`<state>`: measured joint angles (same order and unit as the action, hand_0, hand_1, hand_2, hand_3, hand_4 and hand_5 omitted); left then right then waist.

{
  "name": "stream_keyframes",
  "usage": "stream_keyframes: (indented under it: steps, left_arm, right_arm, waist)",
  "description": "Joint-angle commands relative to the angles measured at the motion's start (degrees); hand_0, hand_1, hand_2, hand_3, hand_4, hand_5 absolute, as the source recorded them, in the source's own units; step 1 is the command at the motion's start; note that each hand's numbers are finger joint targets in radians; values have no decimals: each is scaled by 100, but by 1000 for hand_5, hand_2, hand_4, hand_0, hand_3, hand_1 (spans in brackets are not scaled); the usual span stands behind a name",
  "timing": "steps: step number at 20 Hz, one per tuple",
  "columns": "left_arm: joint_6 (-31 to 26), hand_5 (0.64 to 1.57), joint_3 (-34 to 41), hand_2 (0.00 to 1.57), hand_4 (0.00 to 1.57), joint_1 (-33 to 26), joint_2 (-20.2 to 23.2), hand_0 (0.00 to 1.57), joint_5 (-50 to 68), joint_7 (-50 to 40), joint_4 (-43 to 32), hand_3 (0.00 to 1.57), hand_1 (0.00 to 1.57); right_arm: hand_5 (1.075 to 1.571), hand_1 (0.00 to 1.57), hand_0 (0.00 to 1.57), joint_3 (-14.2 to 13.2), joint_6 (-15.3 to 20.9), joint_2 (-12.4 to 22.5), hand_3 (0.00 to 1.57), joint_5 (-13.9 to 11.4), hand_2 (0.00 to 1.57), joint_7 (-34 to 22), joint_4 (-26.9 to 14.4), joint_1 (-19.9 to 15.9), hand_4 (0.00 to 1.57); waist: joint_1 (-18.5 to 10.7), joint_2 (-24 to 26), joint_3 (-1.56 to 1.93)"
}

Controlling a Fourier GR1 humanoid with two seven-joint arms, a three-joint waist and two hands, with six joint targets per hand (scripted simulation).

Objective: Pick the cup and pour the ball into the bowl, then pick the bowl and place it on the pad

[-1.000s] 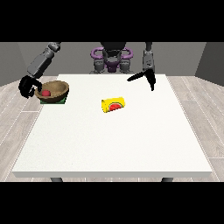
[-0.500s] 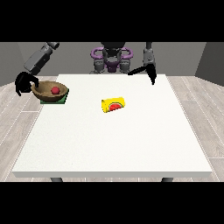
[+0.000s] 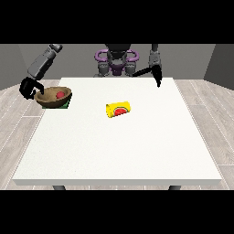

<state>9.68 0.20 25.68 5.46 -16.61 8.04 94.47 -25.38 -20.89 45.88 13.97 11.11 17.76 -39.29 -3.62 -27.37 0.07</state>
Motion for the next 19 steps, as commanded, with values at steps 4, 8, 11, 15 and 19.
stream_keyframes:
  steps: [4,8,11,15,19]
  left_arm:
    - [-120,1565,2,0,0,-120,110,0,38,-24,330,0,0]
    - [-27,1565,61,0,0,20,104,0,-33,-257,453,0,0]
    - [-75,1567,-64,0,0,-607,-6,0,66,-3,663,0,0]
    - [-114,1569,-202,0,0,-558,-79,0,18,-183,661,0,0]
    - [28,1569,-154,0,0,-535,-226,0,-27,-138,4,0,0]
  right_arm:
    - [1506,359,359,105,610,620,616,-303,512,-141,-57,-41,0]
    - [1487,0,0,159,665,617,238,-366,405,-168,-15,-238,0]
    - [1488,0,0,78,510,671,158,-301,376,-100,-123,-108,0]
    - [1493,0,0,90,437,795,56,-295,255,-414,-105,-282,0]
    - [1503,0,0,11,-468,1354,288,-78,189,-1125,48,-609,0]
  waist:
    - [-106,-158,0]
    - [54,-188,1]
    - [-20,-106,1]
    - [39,130,-1]
    - [230,706,-15]
